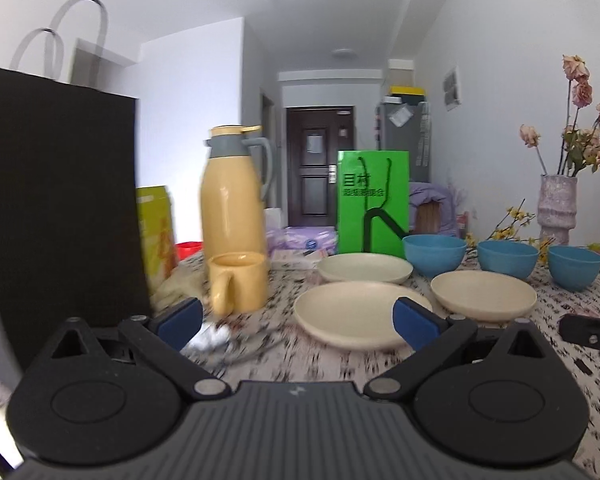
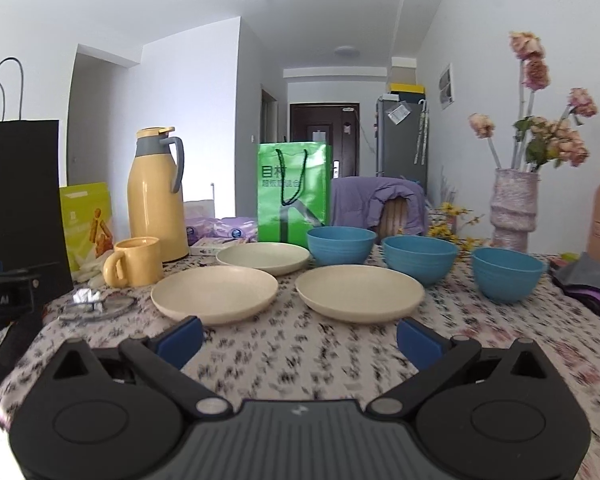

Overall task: Organize plates and bowls
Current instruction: 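Reach the left gripper to the front cream plate rim while the right gripper grasps its rim too, then lift and carry the cream plate with both grippers toward the pink suitcase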

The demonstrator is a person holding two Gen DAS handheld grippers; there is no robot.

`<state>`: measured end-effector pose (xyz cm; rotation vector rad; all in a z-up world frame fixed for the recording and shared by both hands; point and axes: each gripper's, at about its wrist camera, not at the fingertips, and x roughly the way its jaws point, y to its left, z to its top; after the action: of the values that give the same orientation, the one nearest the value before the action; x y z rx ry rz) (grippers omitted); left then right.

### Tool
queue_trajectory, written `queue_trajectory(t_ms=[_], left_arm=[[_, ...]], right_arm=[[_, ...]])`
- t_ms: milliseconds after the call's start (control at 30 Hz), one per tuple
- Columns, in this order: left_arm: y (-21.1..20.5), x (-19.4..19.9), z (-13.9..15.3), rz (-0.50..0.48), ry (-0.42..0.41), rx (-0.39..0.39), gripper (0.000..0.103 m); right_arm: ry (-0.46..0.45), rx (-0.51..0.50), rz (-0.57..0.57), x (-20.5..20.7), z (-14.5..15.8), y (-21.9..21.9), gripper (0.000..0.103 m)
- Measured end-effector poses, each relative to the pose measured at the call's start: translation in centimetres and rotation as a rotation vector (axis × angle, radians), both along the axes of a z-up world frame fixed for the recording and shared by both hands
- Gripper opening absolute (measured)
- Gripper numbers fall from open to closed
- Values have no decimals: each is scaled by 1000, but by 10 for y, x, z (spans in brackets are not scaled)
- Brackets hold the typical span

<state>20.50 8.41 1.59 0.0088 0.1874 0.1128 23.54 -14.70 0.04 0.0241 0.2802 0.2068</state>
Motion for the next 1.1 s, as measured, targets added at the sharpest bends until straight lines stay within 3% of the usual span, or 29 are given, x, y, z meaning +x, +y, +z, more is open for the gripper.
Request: queue_trajectory(t_ms=[200, 300, 500, 567, 633, 667, 733, 767, 867, 900, 933, 1033, 1100], left_arm=[[20, 64, 1, -61, 0, 26, 103], [26, 104, 3, -110, 49, 45, 103], [32, 194, -10, -96, 266, 10, 101], [36, 216, -20, -110, 291, -22, 91], [40, 237, -30, -72, 342, -10, 68], [42, 245, -35, -56, 364, -10, 65], [49, 257, -42, -59, 393, -38, 60], [51, 262, -44, -64, 406, -47, 58], [52, 271, -52, -83, 439, -42, 39], [52, 274, -56, -92, 463, -41, 28], [52, 277, -59, -98, 488, -45, 21], [51, 276, -59, -75, 486, -34, 14], [53, 270, -54, -69, 486, -66, 14]], right_arm=[[16, 141, 43, 69, 1, 8, 103], [146, 178, 93, 115, -2, 16, 103], [280, 172, 85, 191, -16, 43, 100], [321, 153, 82, 208, -24, 54, 92], [339, 126, 93, 221, -34, 64, 84], [351, 112, 92, 226, -39, 67, 79], [388, 124, 98, 236, -50, 72, 57], [402, 136, 107, 240, -54, 73, 52], [386, 116, 98, 241, -60, 75, 38], [382, 116, 98, 242, -61, 75, 34], [386, 125, 97, 243, -61, 74, 25], [401, 135, 92, 243, -60, 70, 21], [392, 120, 87, 239, -56, 70, 19]])
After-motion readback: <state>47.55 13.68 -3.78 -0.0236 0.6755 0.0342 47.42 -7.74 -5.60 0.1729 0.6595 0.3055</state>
